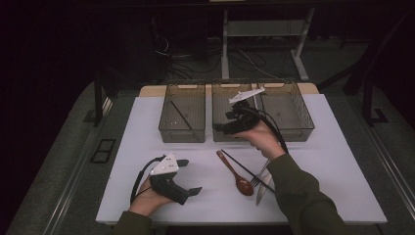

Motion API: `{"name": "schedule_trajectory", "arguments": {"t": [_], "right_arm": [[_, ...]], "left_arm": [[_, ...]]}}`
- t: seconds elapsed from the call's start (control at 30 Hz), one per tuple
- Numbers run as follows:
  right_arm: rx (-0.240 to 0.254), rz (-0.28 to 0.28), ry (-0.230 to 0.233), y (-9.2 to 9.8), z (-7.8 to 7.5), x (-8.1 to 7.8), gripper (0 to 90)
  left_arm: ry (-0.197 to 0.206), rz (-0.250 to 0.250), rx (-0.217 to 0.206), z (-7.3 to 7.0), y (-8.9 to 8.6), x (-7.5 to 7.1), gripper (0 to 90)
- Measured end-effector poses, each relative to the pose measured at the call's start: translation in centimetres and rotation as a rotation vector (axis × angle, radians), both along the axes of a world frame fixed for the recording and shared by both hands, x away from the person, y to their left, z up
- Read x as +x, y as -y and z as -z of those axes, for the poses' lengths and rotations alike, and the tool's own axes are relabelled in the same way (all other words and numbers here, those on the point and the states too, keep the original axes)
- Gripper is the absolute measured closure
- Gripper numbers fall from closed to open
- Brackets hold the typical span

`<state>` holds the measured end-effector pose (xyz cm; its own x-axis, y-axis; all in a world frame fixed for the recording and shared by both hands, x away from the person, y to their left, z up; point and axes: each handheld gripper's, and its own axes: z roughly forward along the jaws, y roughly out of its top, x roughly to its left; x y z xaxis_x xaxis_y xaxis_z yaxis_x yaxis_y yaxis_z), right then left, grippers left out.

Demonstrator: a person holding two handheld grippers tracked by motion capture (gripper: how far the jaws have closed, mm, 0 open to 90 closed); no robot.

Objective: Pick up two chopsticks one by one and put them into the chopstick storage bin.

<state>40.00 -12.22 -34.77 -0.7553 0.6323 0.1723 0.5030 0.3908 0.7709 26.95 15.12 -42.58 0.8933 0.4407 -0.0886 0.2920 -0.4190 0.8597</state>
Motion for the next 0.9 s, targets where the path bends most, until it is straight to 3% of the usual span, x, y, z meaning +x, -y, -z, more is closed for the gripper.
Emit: {"name": "schedule_trajectory", "arguments": {"t": [0.37,0.9], "right_arm": [[0.003,0.011,0.026,4.6,0.6,-2.8,28.1],[-0.017,0.031,-0.004,8.9,3.2,-6.8,35.6]], "left_arm": [[-0.004,0.000,0.001,0.1,0.1,0.0,0.0],[-0.006,-0.004,0.006,0.1,0.0,0.1,0.0]]}}
